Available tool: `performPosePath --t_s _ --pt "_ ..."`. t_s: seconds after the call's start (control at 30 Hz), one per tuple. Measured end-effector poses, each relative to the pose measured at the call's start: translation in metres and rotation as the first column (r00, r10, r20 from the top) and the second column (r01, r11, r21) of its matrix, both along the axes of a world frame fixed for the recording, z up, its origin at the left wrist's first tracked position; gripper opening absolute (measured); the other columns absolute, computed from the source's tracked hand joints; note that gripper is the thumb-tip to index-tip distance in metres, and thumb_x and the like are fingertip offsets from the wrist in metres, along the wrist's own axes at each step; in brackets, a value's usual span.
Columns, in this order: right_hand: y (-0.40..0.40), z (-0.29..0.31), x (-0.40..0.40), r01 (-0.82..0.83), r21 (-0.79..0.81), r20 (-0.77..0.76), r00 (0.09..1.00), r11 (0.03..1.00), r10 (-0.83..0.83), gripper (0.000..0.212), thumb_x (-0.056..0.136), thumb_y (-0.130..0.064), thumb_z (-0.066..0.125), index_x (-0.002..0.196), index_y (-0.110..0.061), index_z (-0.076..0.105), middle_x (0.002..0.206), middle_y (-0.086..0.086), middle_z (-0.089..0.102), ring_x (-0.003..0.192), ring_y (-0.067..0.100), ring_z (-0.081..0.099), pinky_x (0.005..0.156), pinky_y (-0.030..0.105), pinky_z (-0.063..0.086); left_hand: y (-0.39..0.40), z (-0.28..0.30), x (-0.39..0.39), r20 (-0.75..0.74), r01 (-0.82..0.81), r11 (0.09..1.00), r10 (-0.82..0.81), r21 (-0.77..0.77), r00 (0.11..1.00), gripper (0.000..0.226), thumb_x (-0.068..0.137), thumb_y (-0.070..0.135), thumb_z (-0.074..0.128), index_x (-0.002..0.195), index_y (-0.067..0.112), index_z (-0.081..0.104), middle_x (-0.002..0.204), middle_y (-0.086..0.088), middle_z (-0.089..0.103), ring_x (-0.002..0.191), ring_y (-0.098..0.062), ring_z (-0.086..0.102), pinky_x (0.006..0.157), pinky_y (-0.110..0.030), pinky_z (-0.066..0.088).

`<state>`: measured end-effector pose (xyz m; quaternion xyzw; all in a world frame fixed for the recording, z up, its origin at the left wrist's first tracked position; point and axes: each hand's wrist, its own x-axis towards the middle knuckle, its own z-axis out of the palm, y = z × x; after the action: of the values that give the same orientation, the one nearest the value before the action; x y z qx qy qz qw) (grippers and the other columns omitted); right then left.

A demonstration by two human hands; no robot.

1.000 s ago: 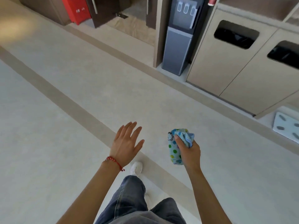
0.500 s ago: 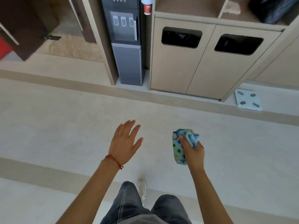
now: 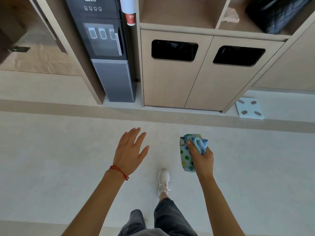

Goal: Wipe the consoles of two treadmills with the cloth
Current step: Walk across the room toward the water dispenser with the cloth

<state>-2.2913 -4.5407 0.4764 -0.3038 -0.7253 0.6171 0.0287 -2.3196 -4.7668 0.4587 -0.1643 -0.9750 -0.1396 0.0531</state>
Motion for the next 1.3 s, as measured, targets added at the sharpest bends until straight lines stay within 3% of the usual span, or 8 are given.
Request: performPosePath --t_s 0.47,0.63,0.8,0.97,1.3 --pt "0.051 0.018 -0.247 -0.035 0.009 -0.034 0.999 0.999 0.036 0.011 0.082 -0.024 0.069 0.084 -0.018 0.06 0.075 -0.006 0.062 0.072 0.009 0.061 0.062 0.021 0.048 0.061 0.023 -0.249 -0.04 -0.025 1.0 0.025 0.017 0.999 0.067 0.098 0.05 0.016 0.118 0.003 0.061 0.123 -0.019 0.059 0.113 -0.037 0.055 0.097 -0.049 0.031" --pt "0.054 0.018 -0.335 -0.028 0.001 -0.052 0.998 1.0 0.028 0.013 0.081 -0.025 0.069 0.075 -0.026 0.058 0.075 -0.004 0.064 0.073 0.009 0.062 0.064 0.023 0.05 0.064 0.024 -0.342 -0.04 0.006 1.0 -0.005 0.024 0.999 0.067 0.099 0.05 0.014 0.117 0.004 0.06 0.123 -0.019 0.058 0.113 -0.036 0.055 0.097 -0.048 0.033" --pt "0.049 0.019 -0.426 0.039 -0.031 -0.095 0.995 0.999 -0.042 0.009 0.082 -0.023 0.068 0.08 -0.024 0.059 0.077 -0.006 0.065 0.074 0.004 0.062 0.054 0.009 0.049 0.062 0.024 -0.445 -0.041 0.066 0.997 -0.065 0.033 0.997 0.069 0.098 0.049 0.012 0.117 0.003 0.06 0.123 -0.019 0.058 0.113 -0.036 0.054 0.094 -0.049 0.041" --pt "0.043 0.03 -0.504 0.061 -0.024 -0.111 0.992 0.998 -0.063 0.01 0.081 -0.024 0.068 0.078 -0.026 0.059 0.079 -0.004 0.066 0.077 0.01 0.064 0.063 0.021 0.051 0.06 0.034 -0.535 -0.065 0.126 0.992 -0.124 0.031 0.99 0.07 0.098 0.05 0.011 0.118 0.002 0.059 0.125 -0.019 0.056 0.116 -0.035 0.052 0.097 -0.048 0.04" --pt "0.058 0.043 -0.619 0.068 0.014 -0.163 0.985 0.998 -0.064 0.01 0.081 -0.024 0.069 0.077 -0.025 0.06 0.076 -0.008 0.066 0.071 0.002 0.064 0.053 0.007 0.048 0.075 0.038 -0.649 -0.073 0.172 0.982 -0.167 0.082 0.983 0.062 0.099 0.047 0.02 0.116 0.001 0.059 0.124 -0.02 0.056 0.115 -0.033 0.051 0.097 -0.048 0.043"
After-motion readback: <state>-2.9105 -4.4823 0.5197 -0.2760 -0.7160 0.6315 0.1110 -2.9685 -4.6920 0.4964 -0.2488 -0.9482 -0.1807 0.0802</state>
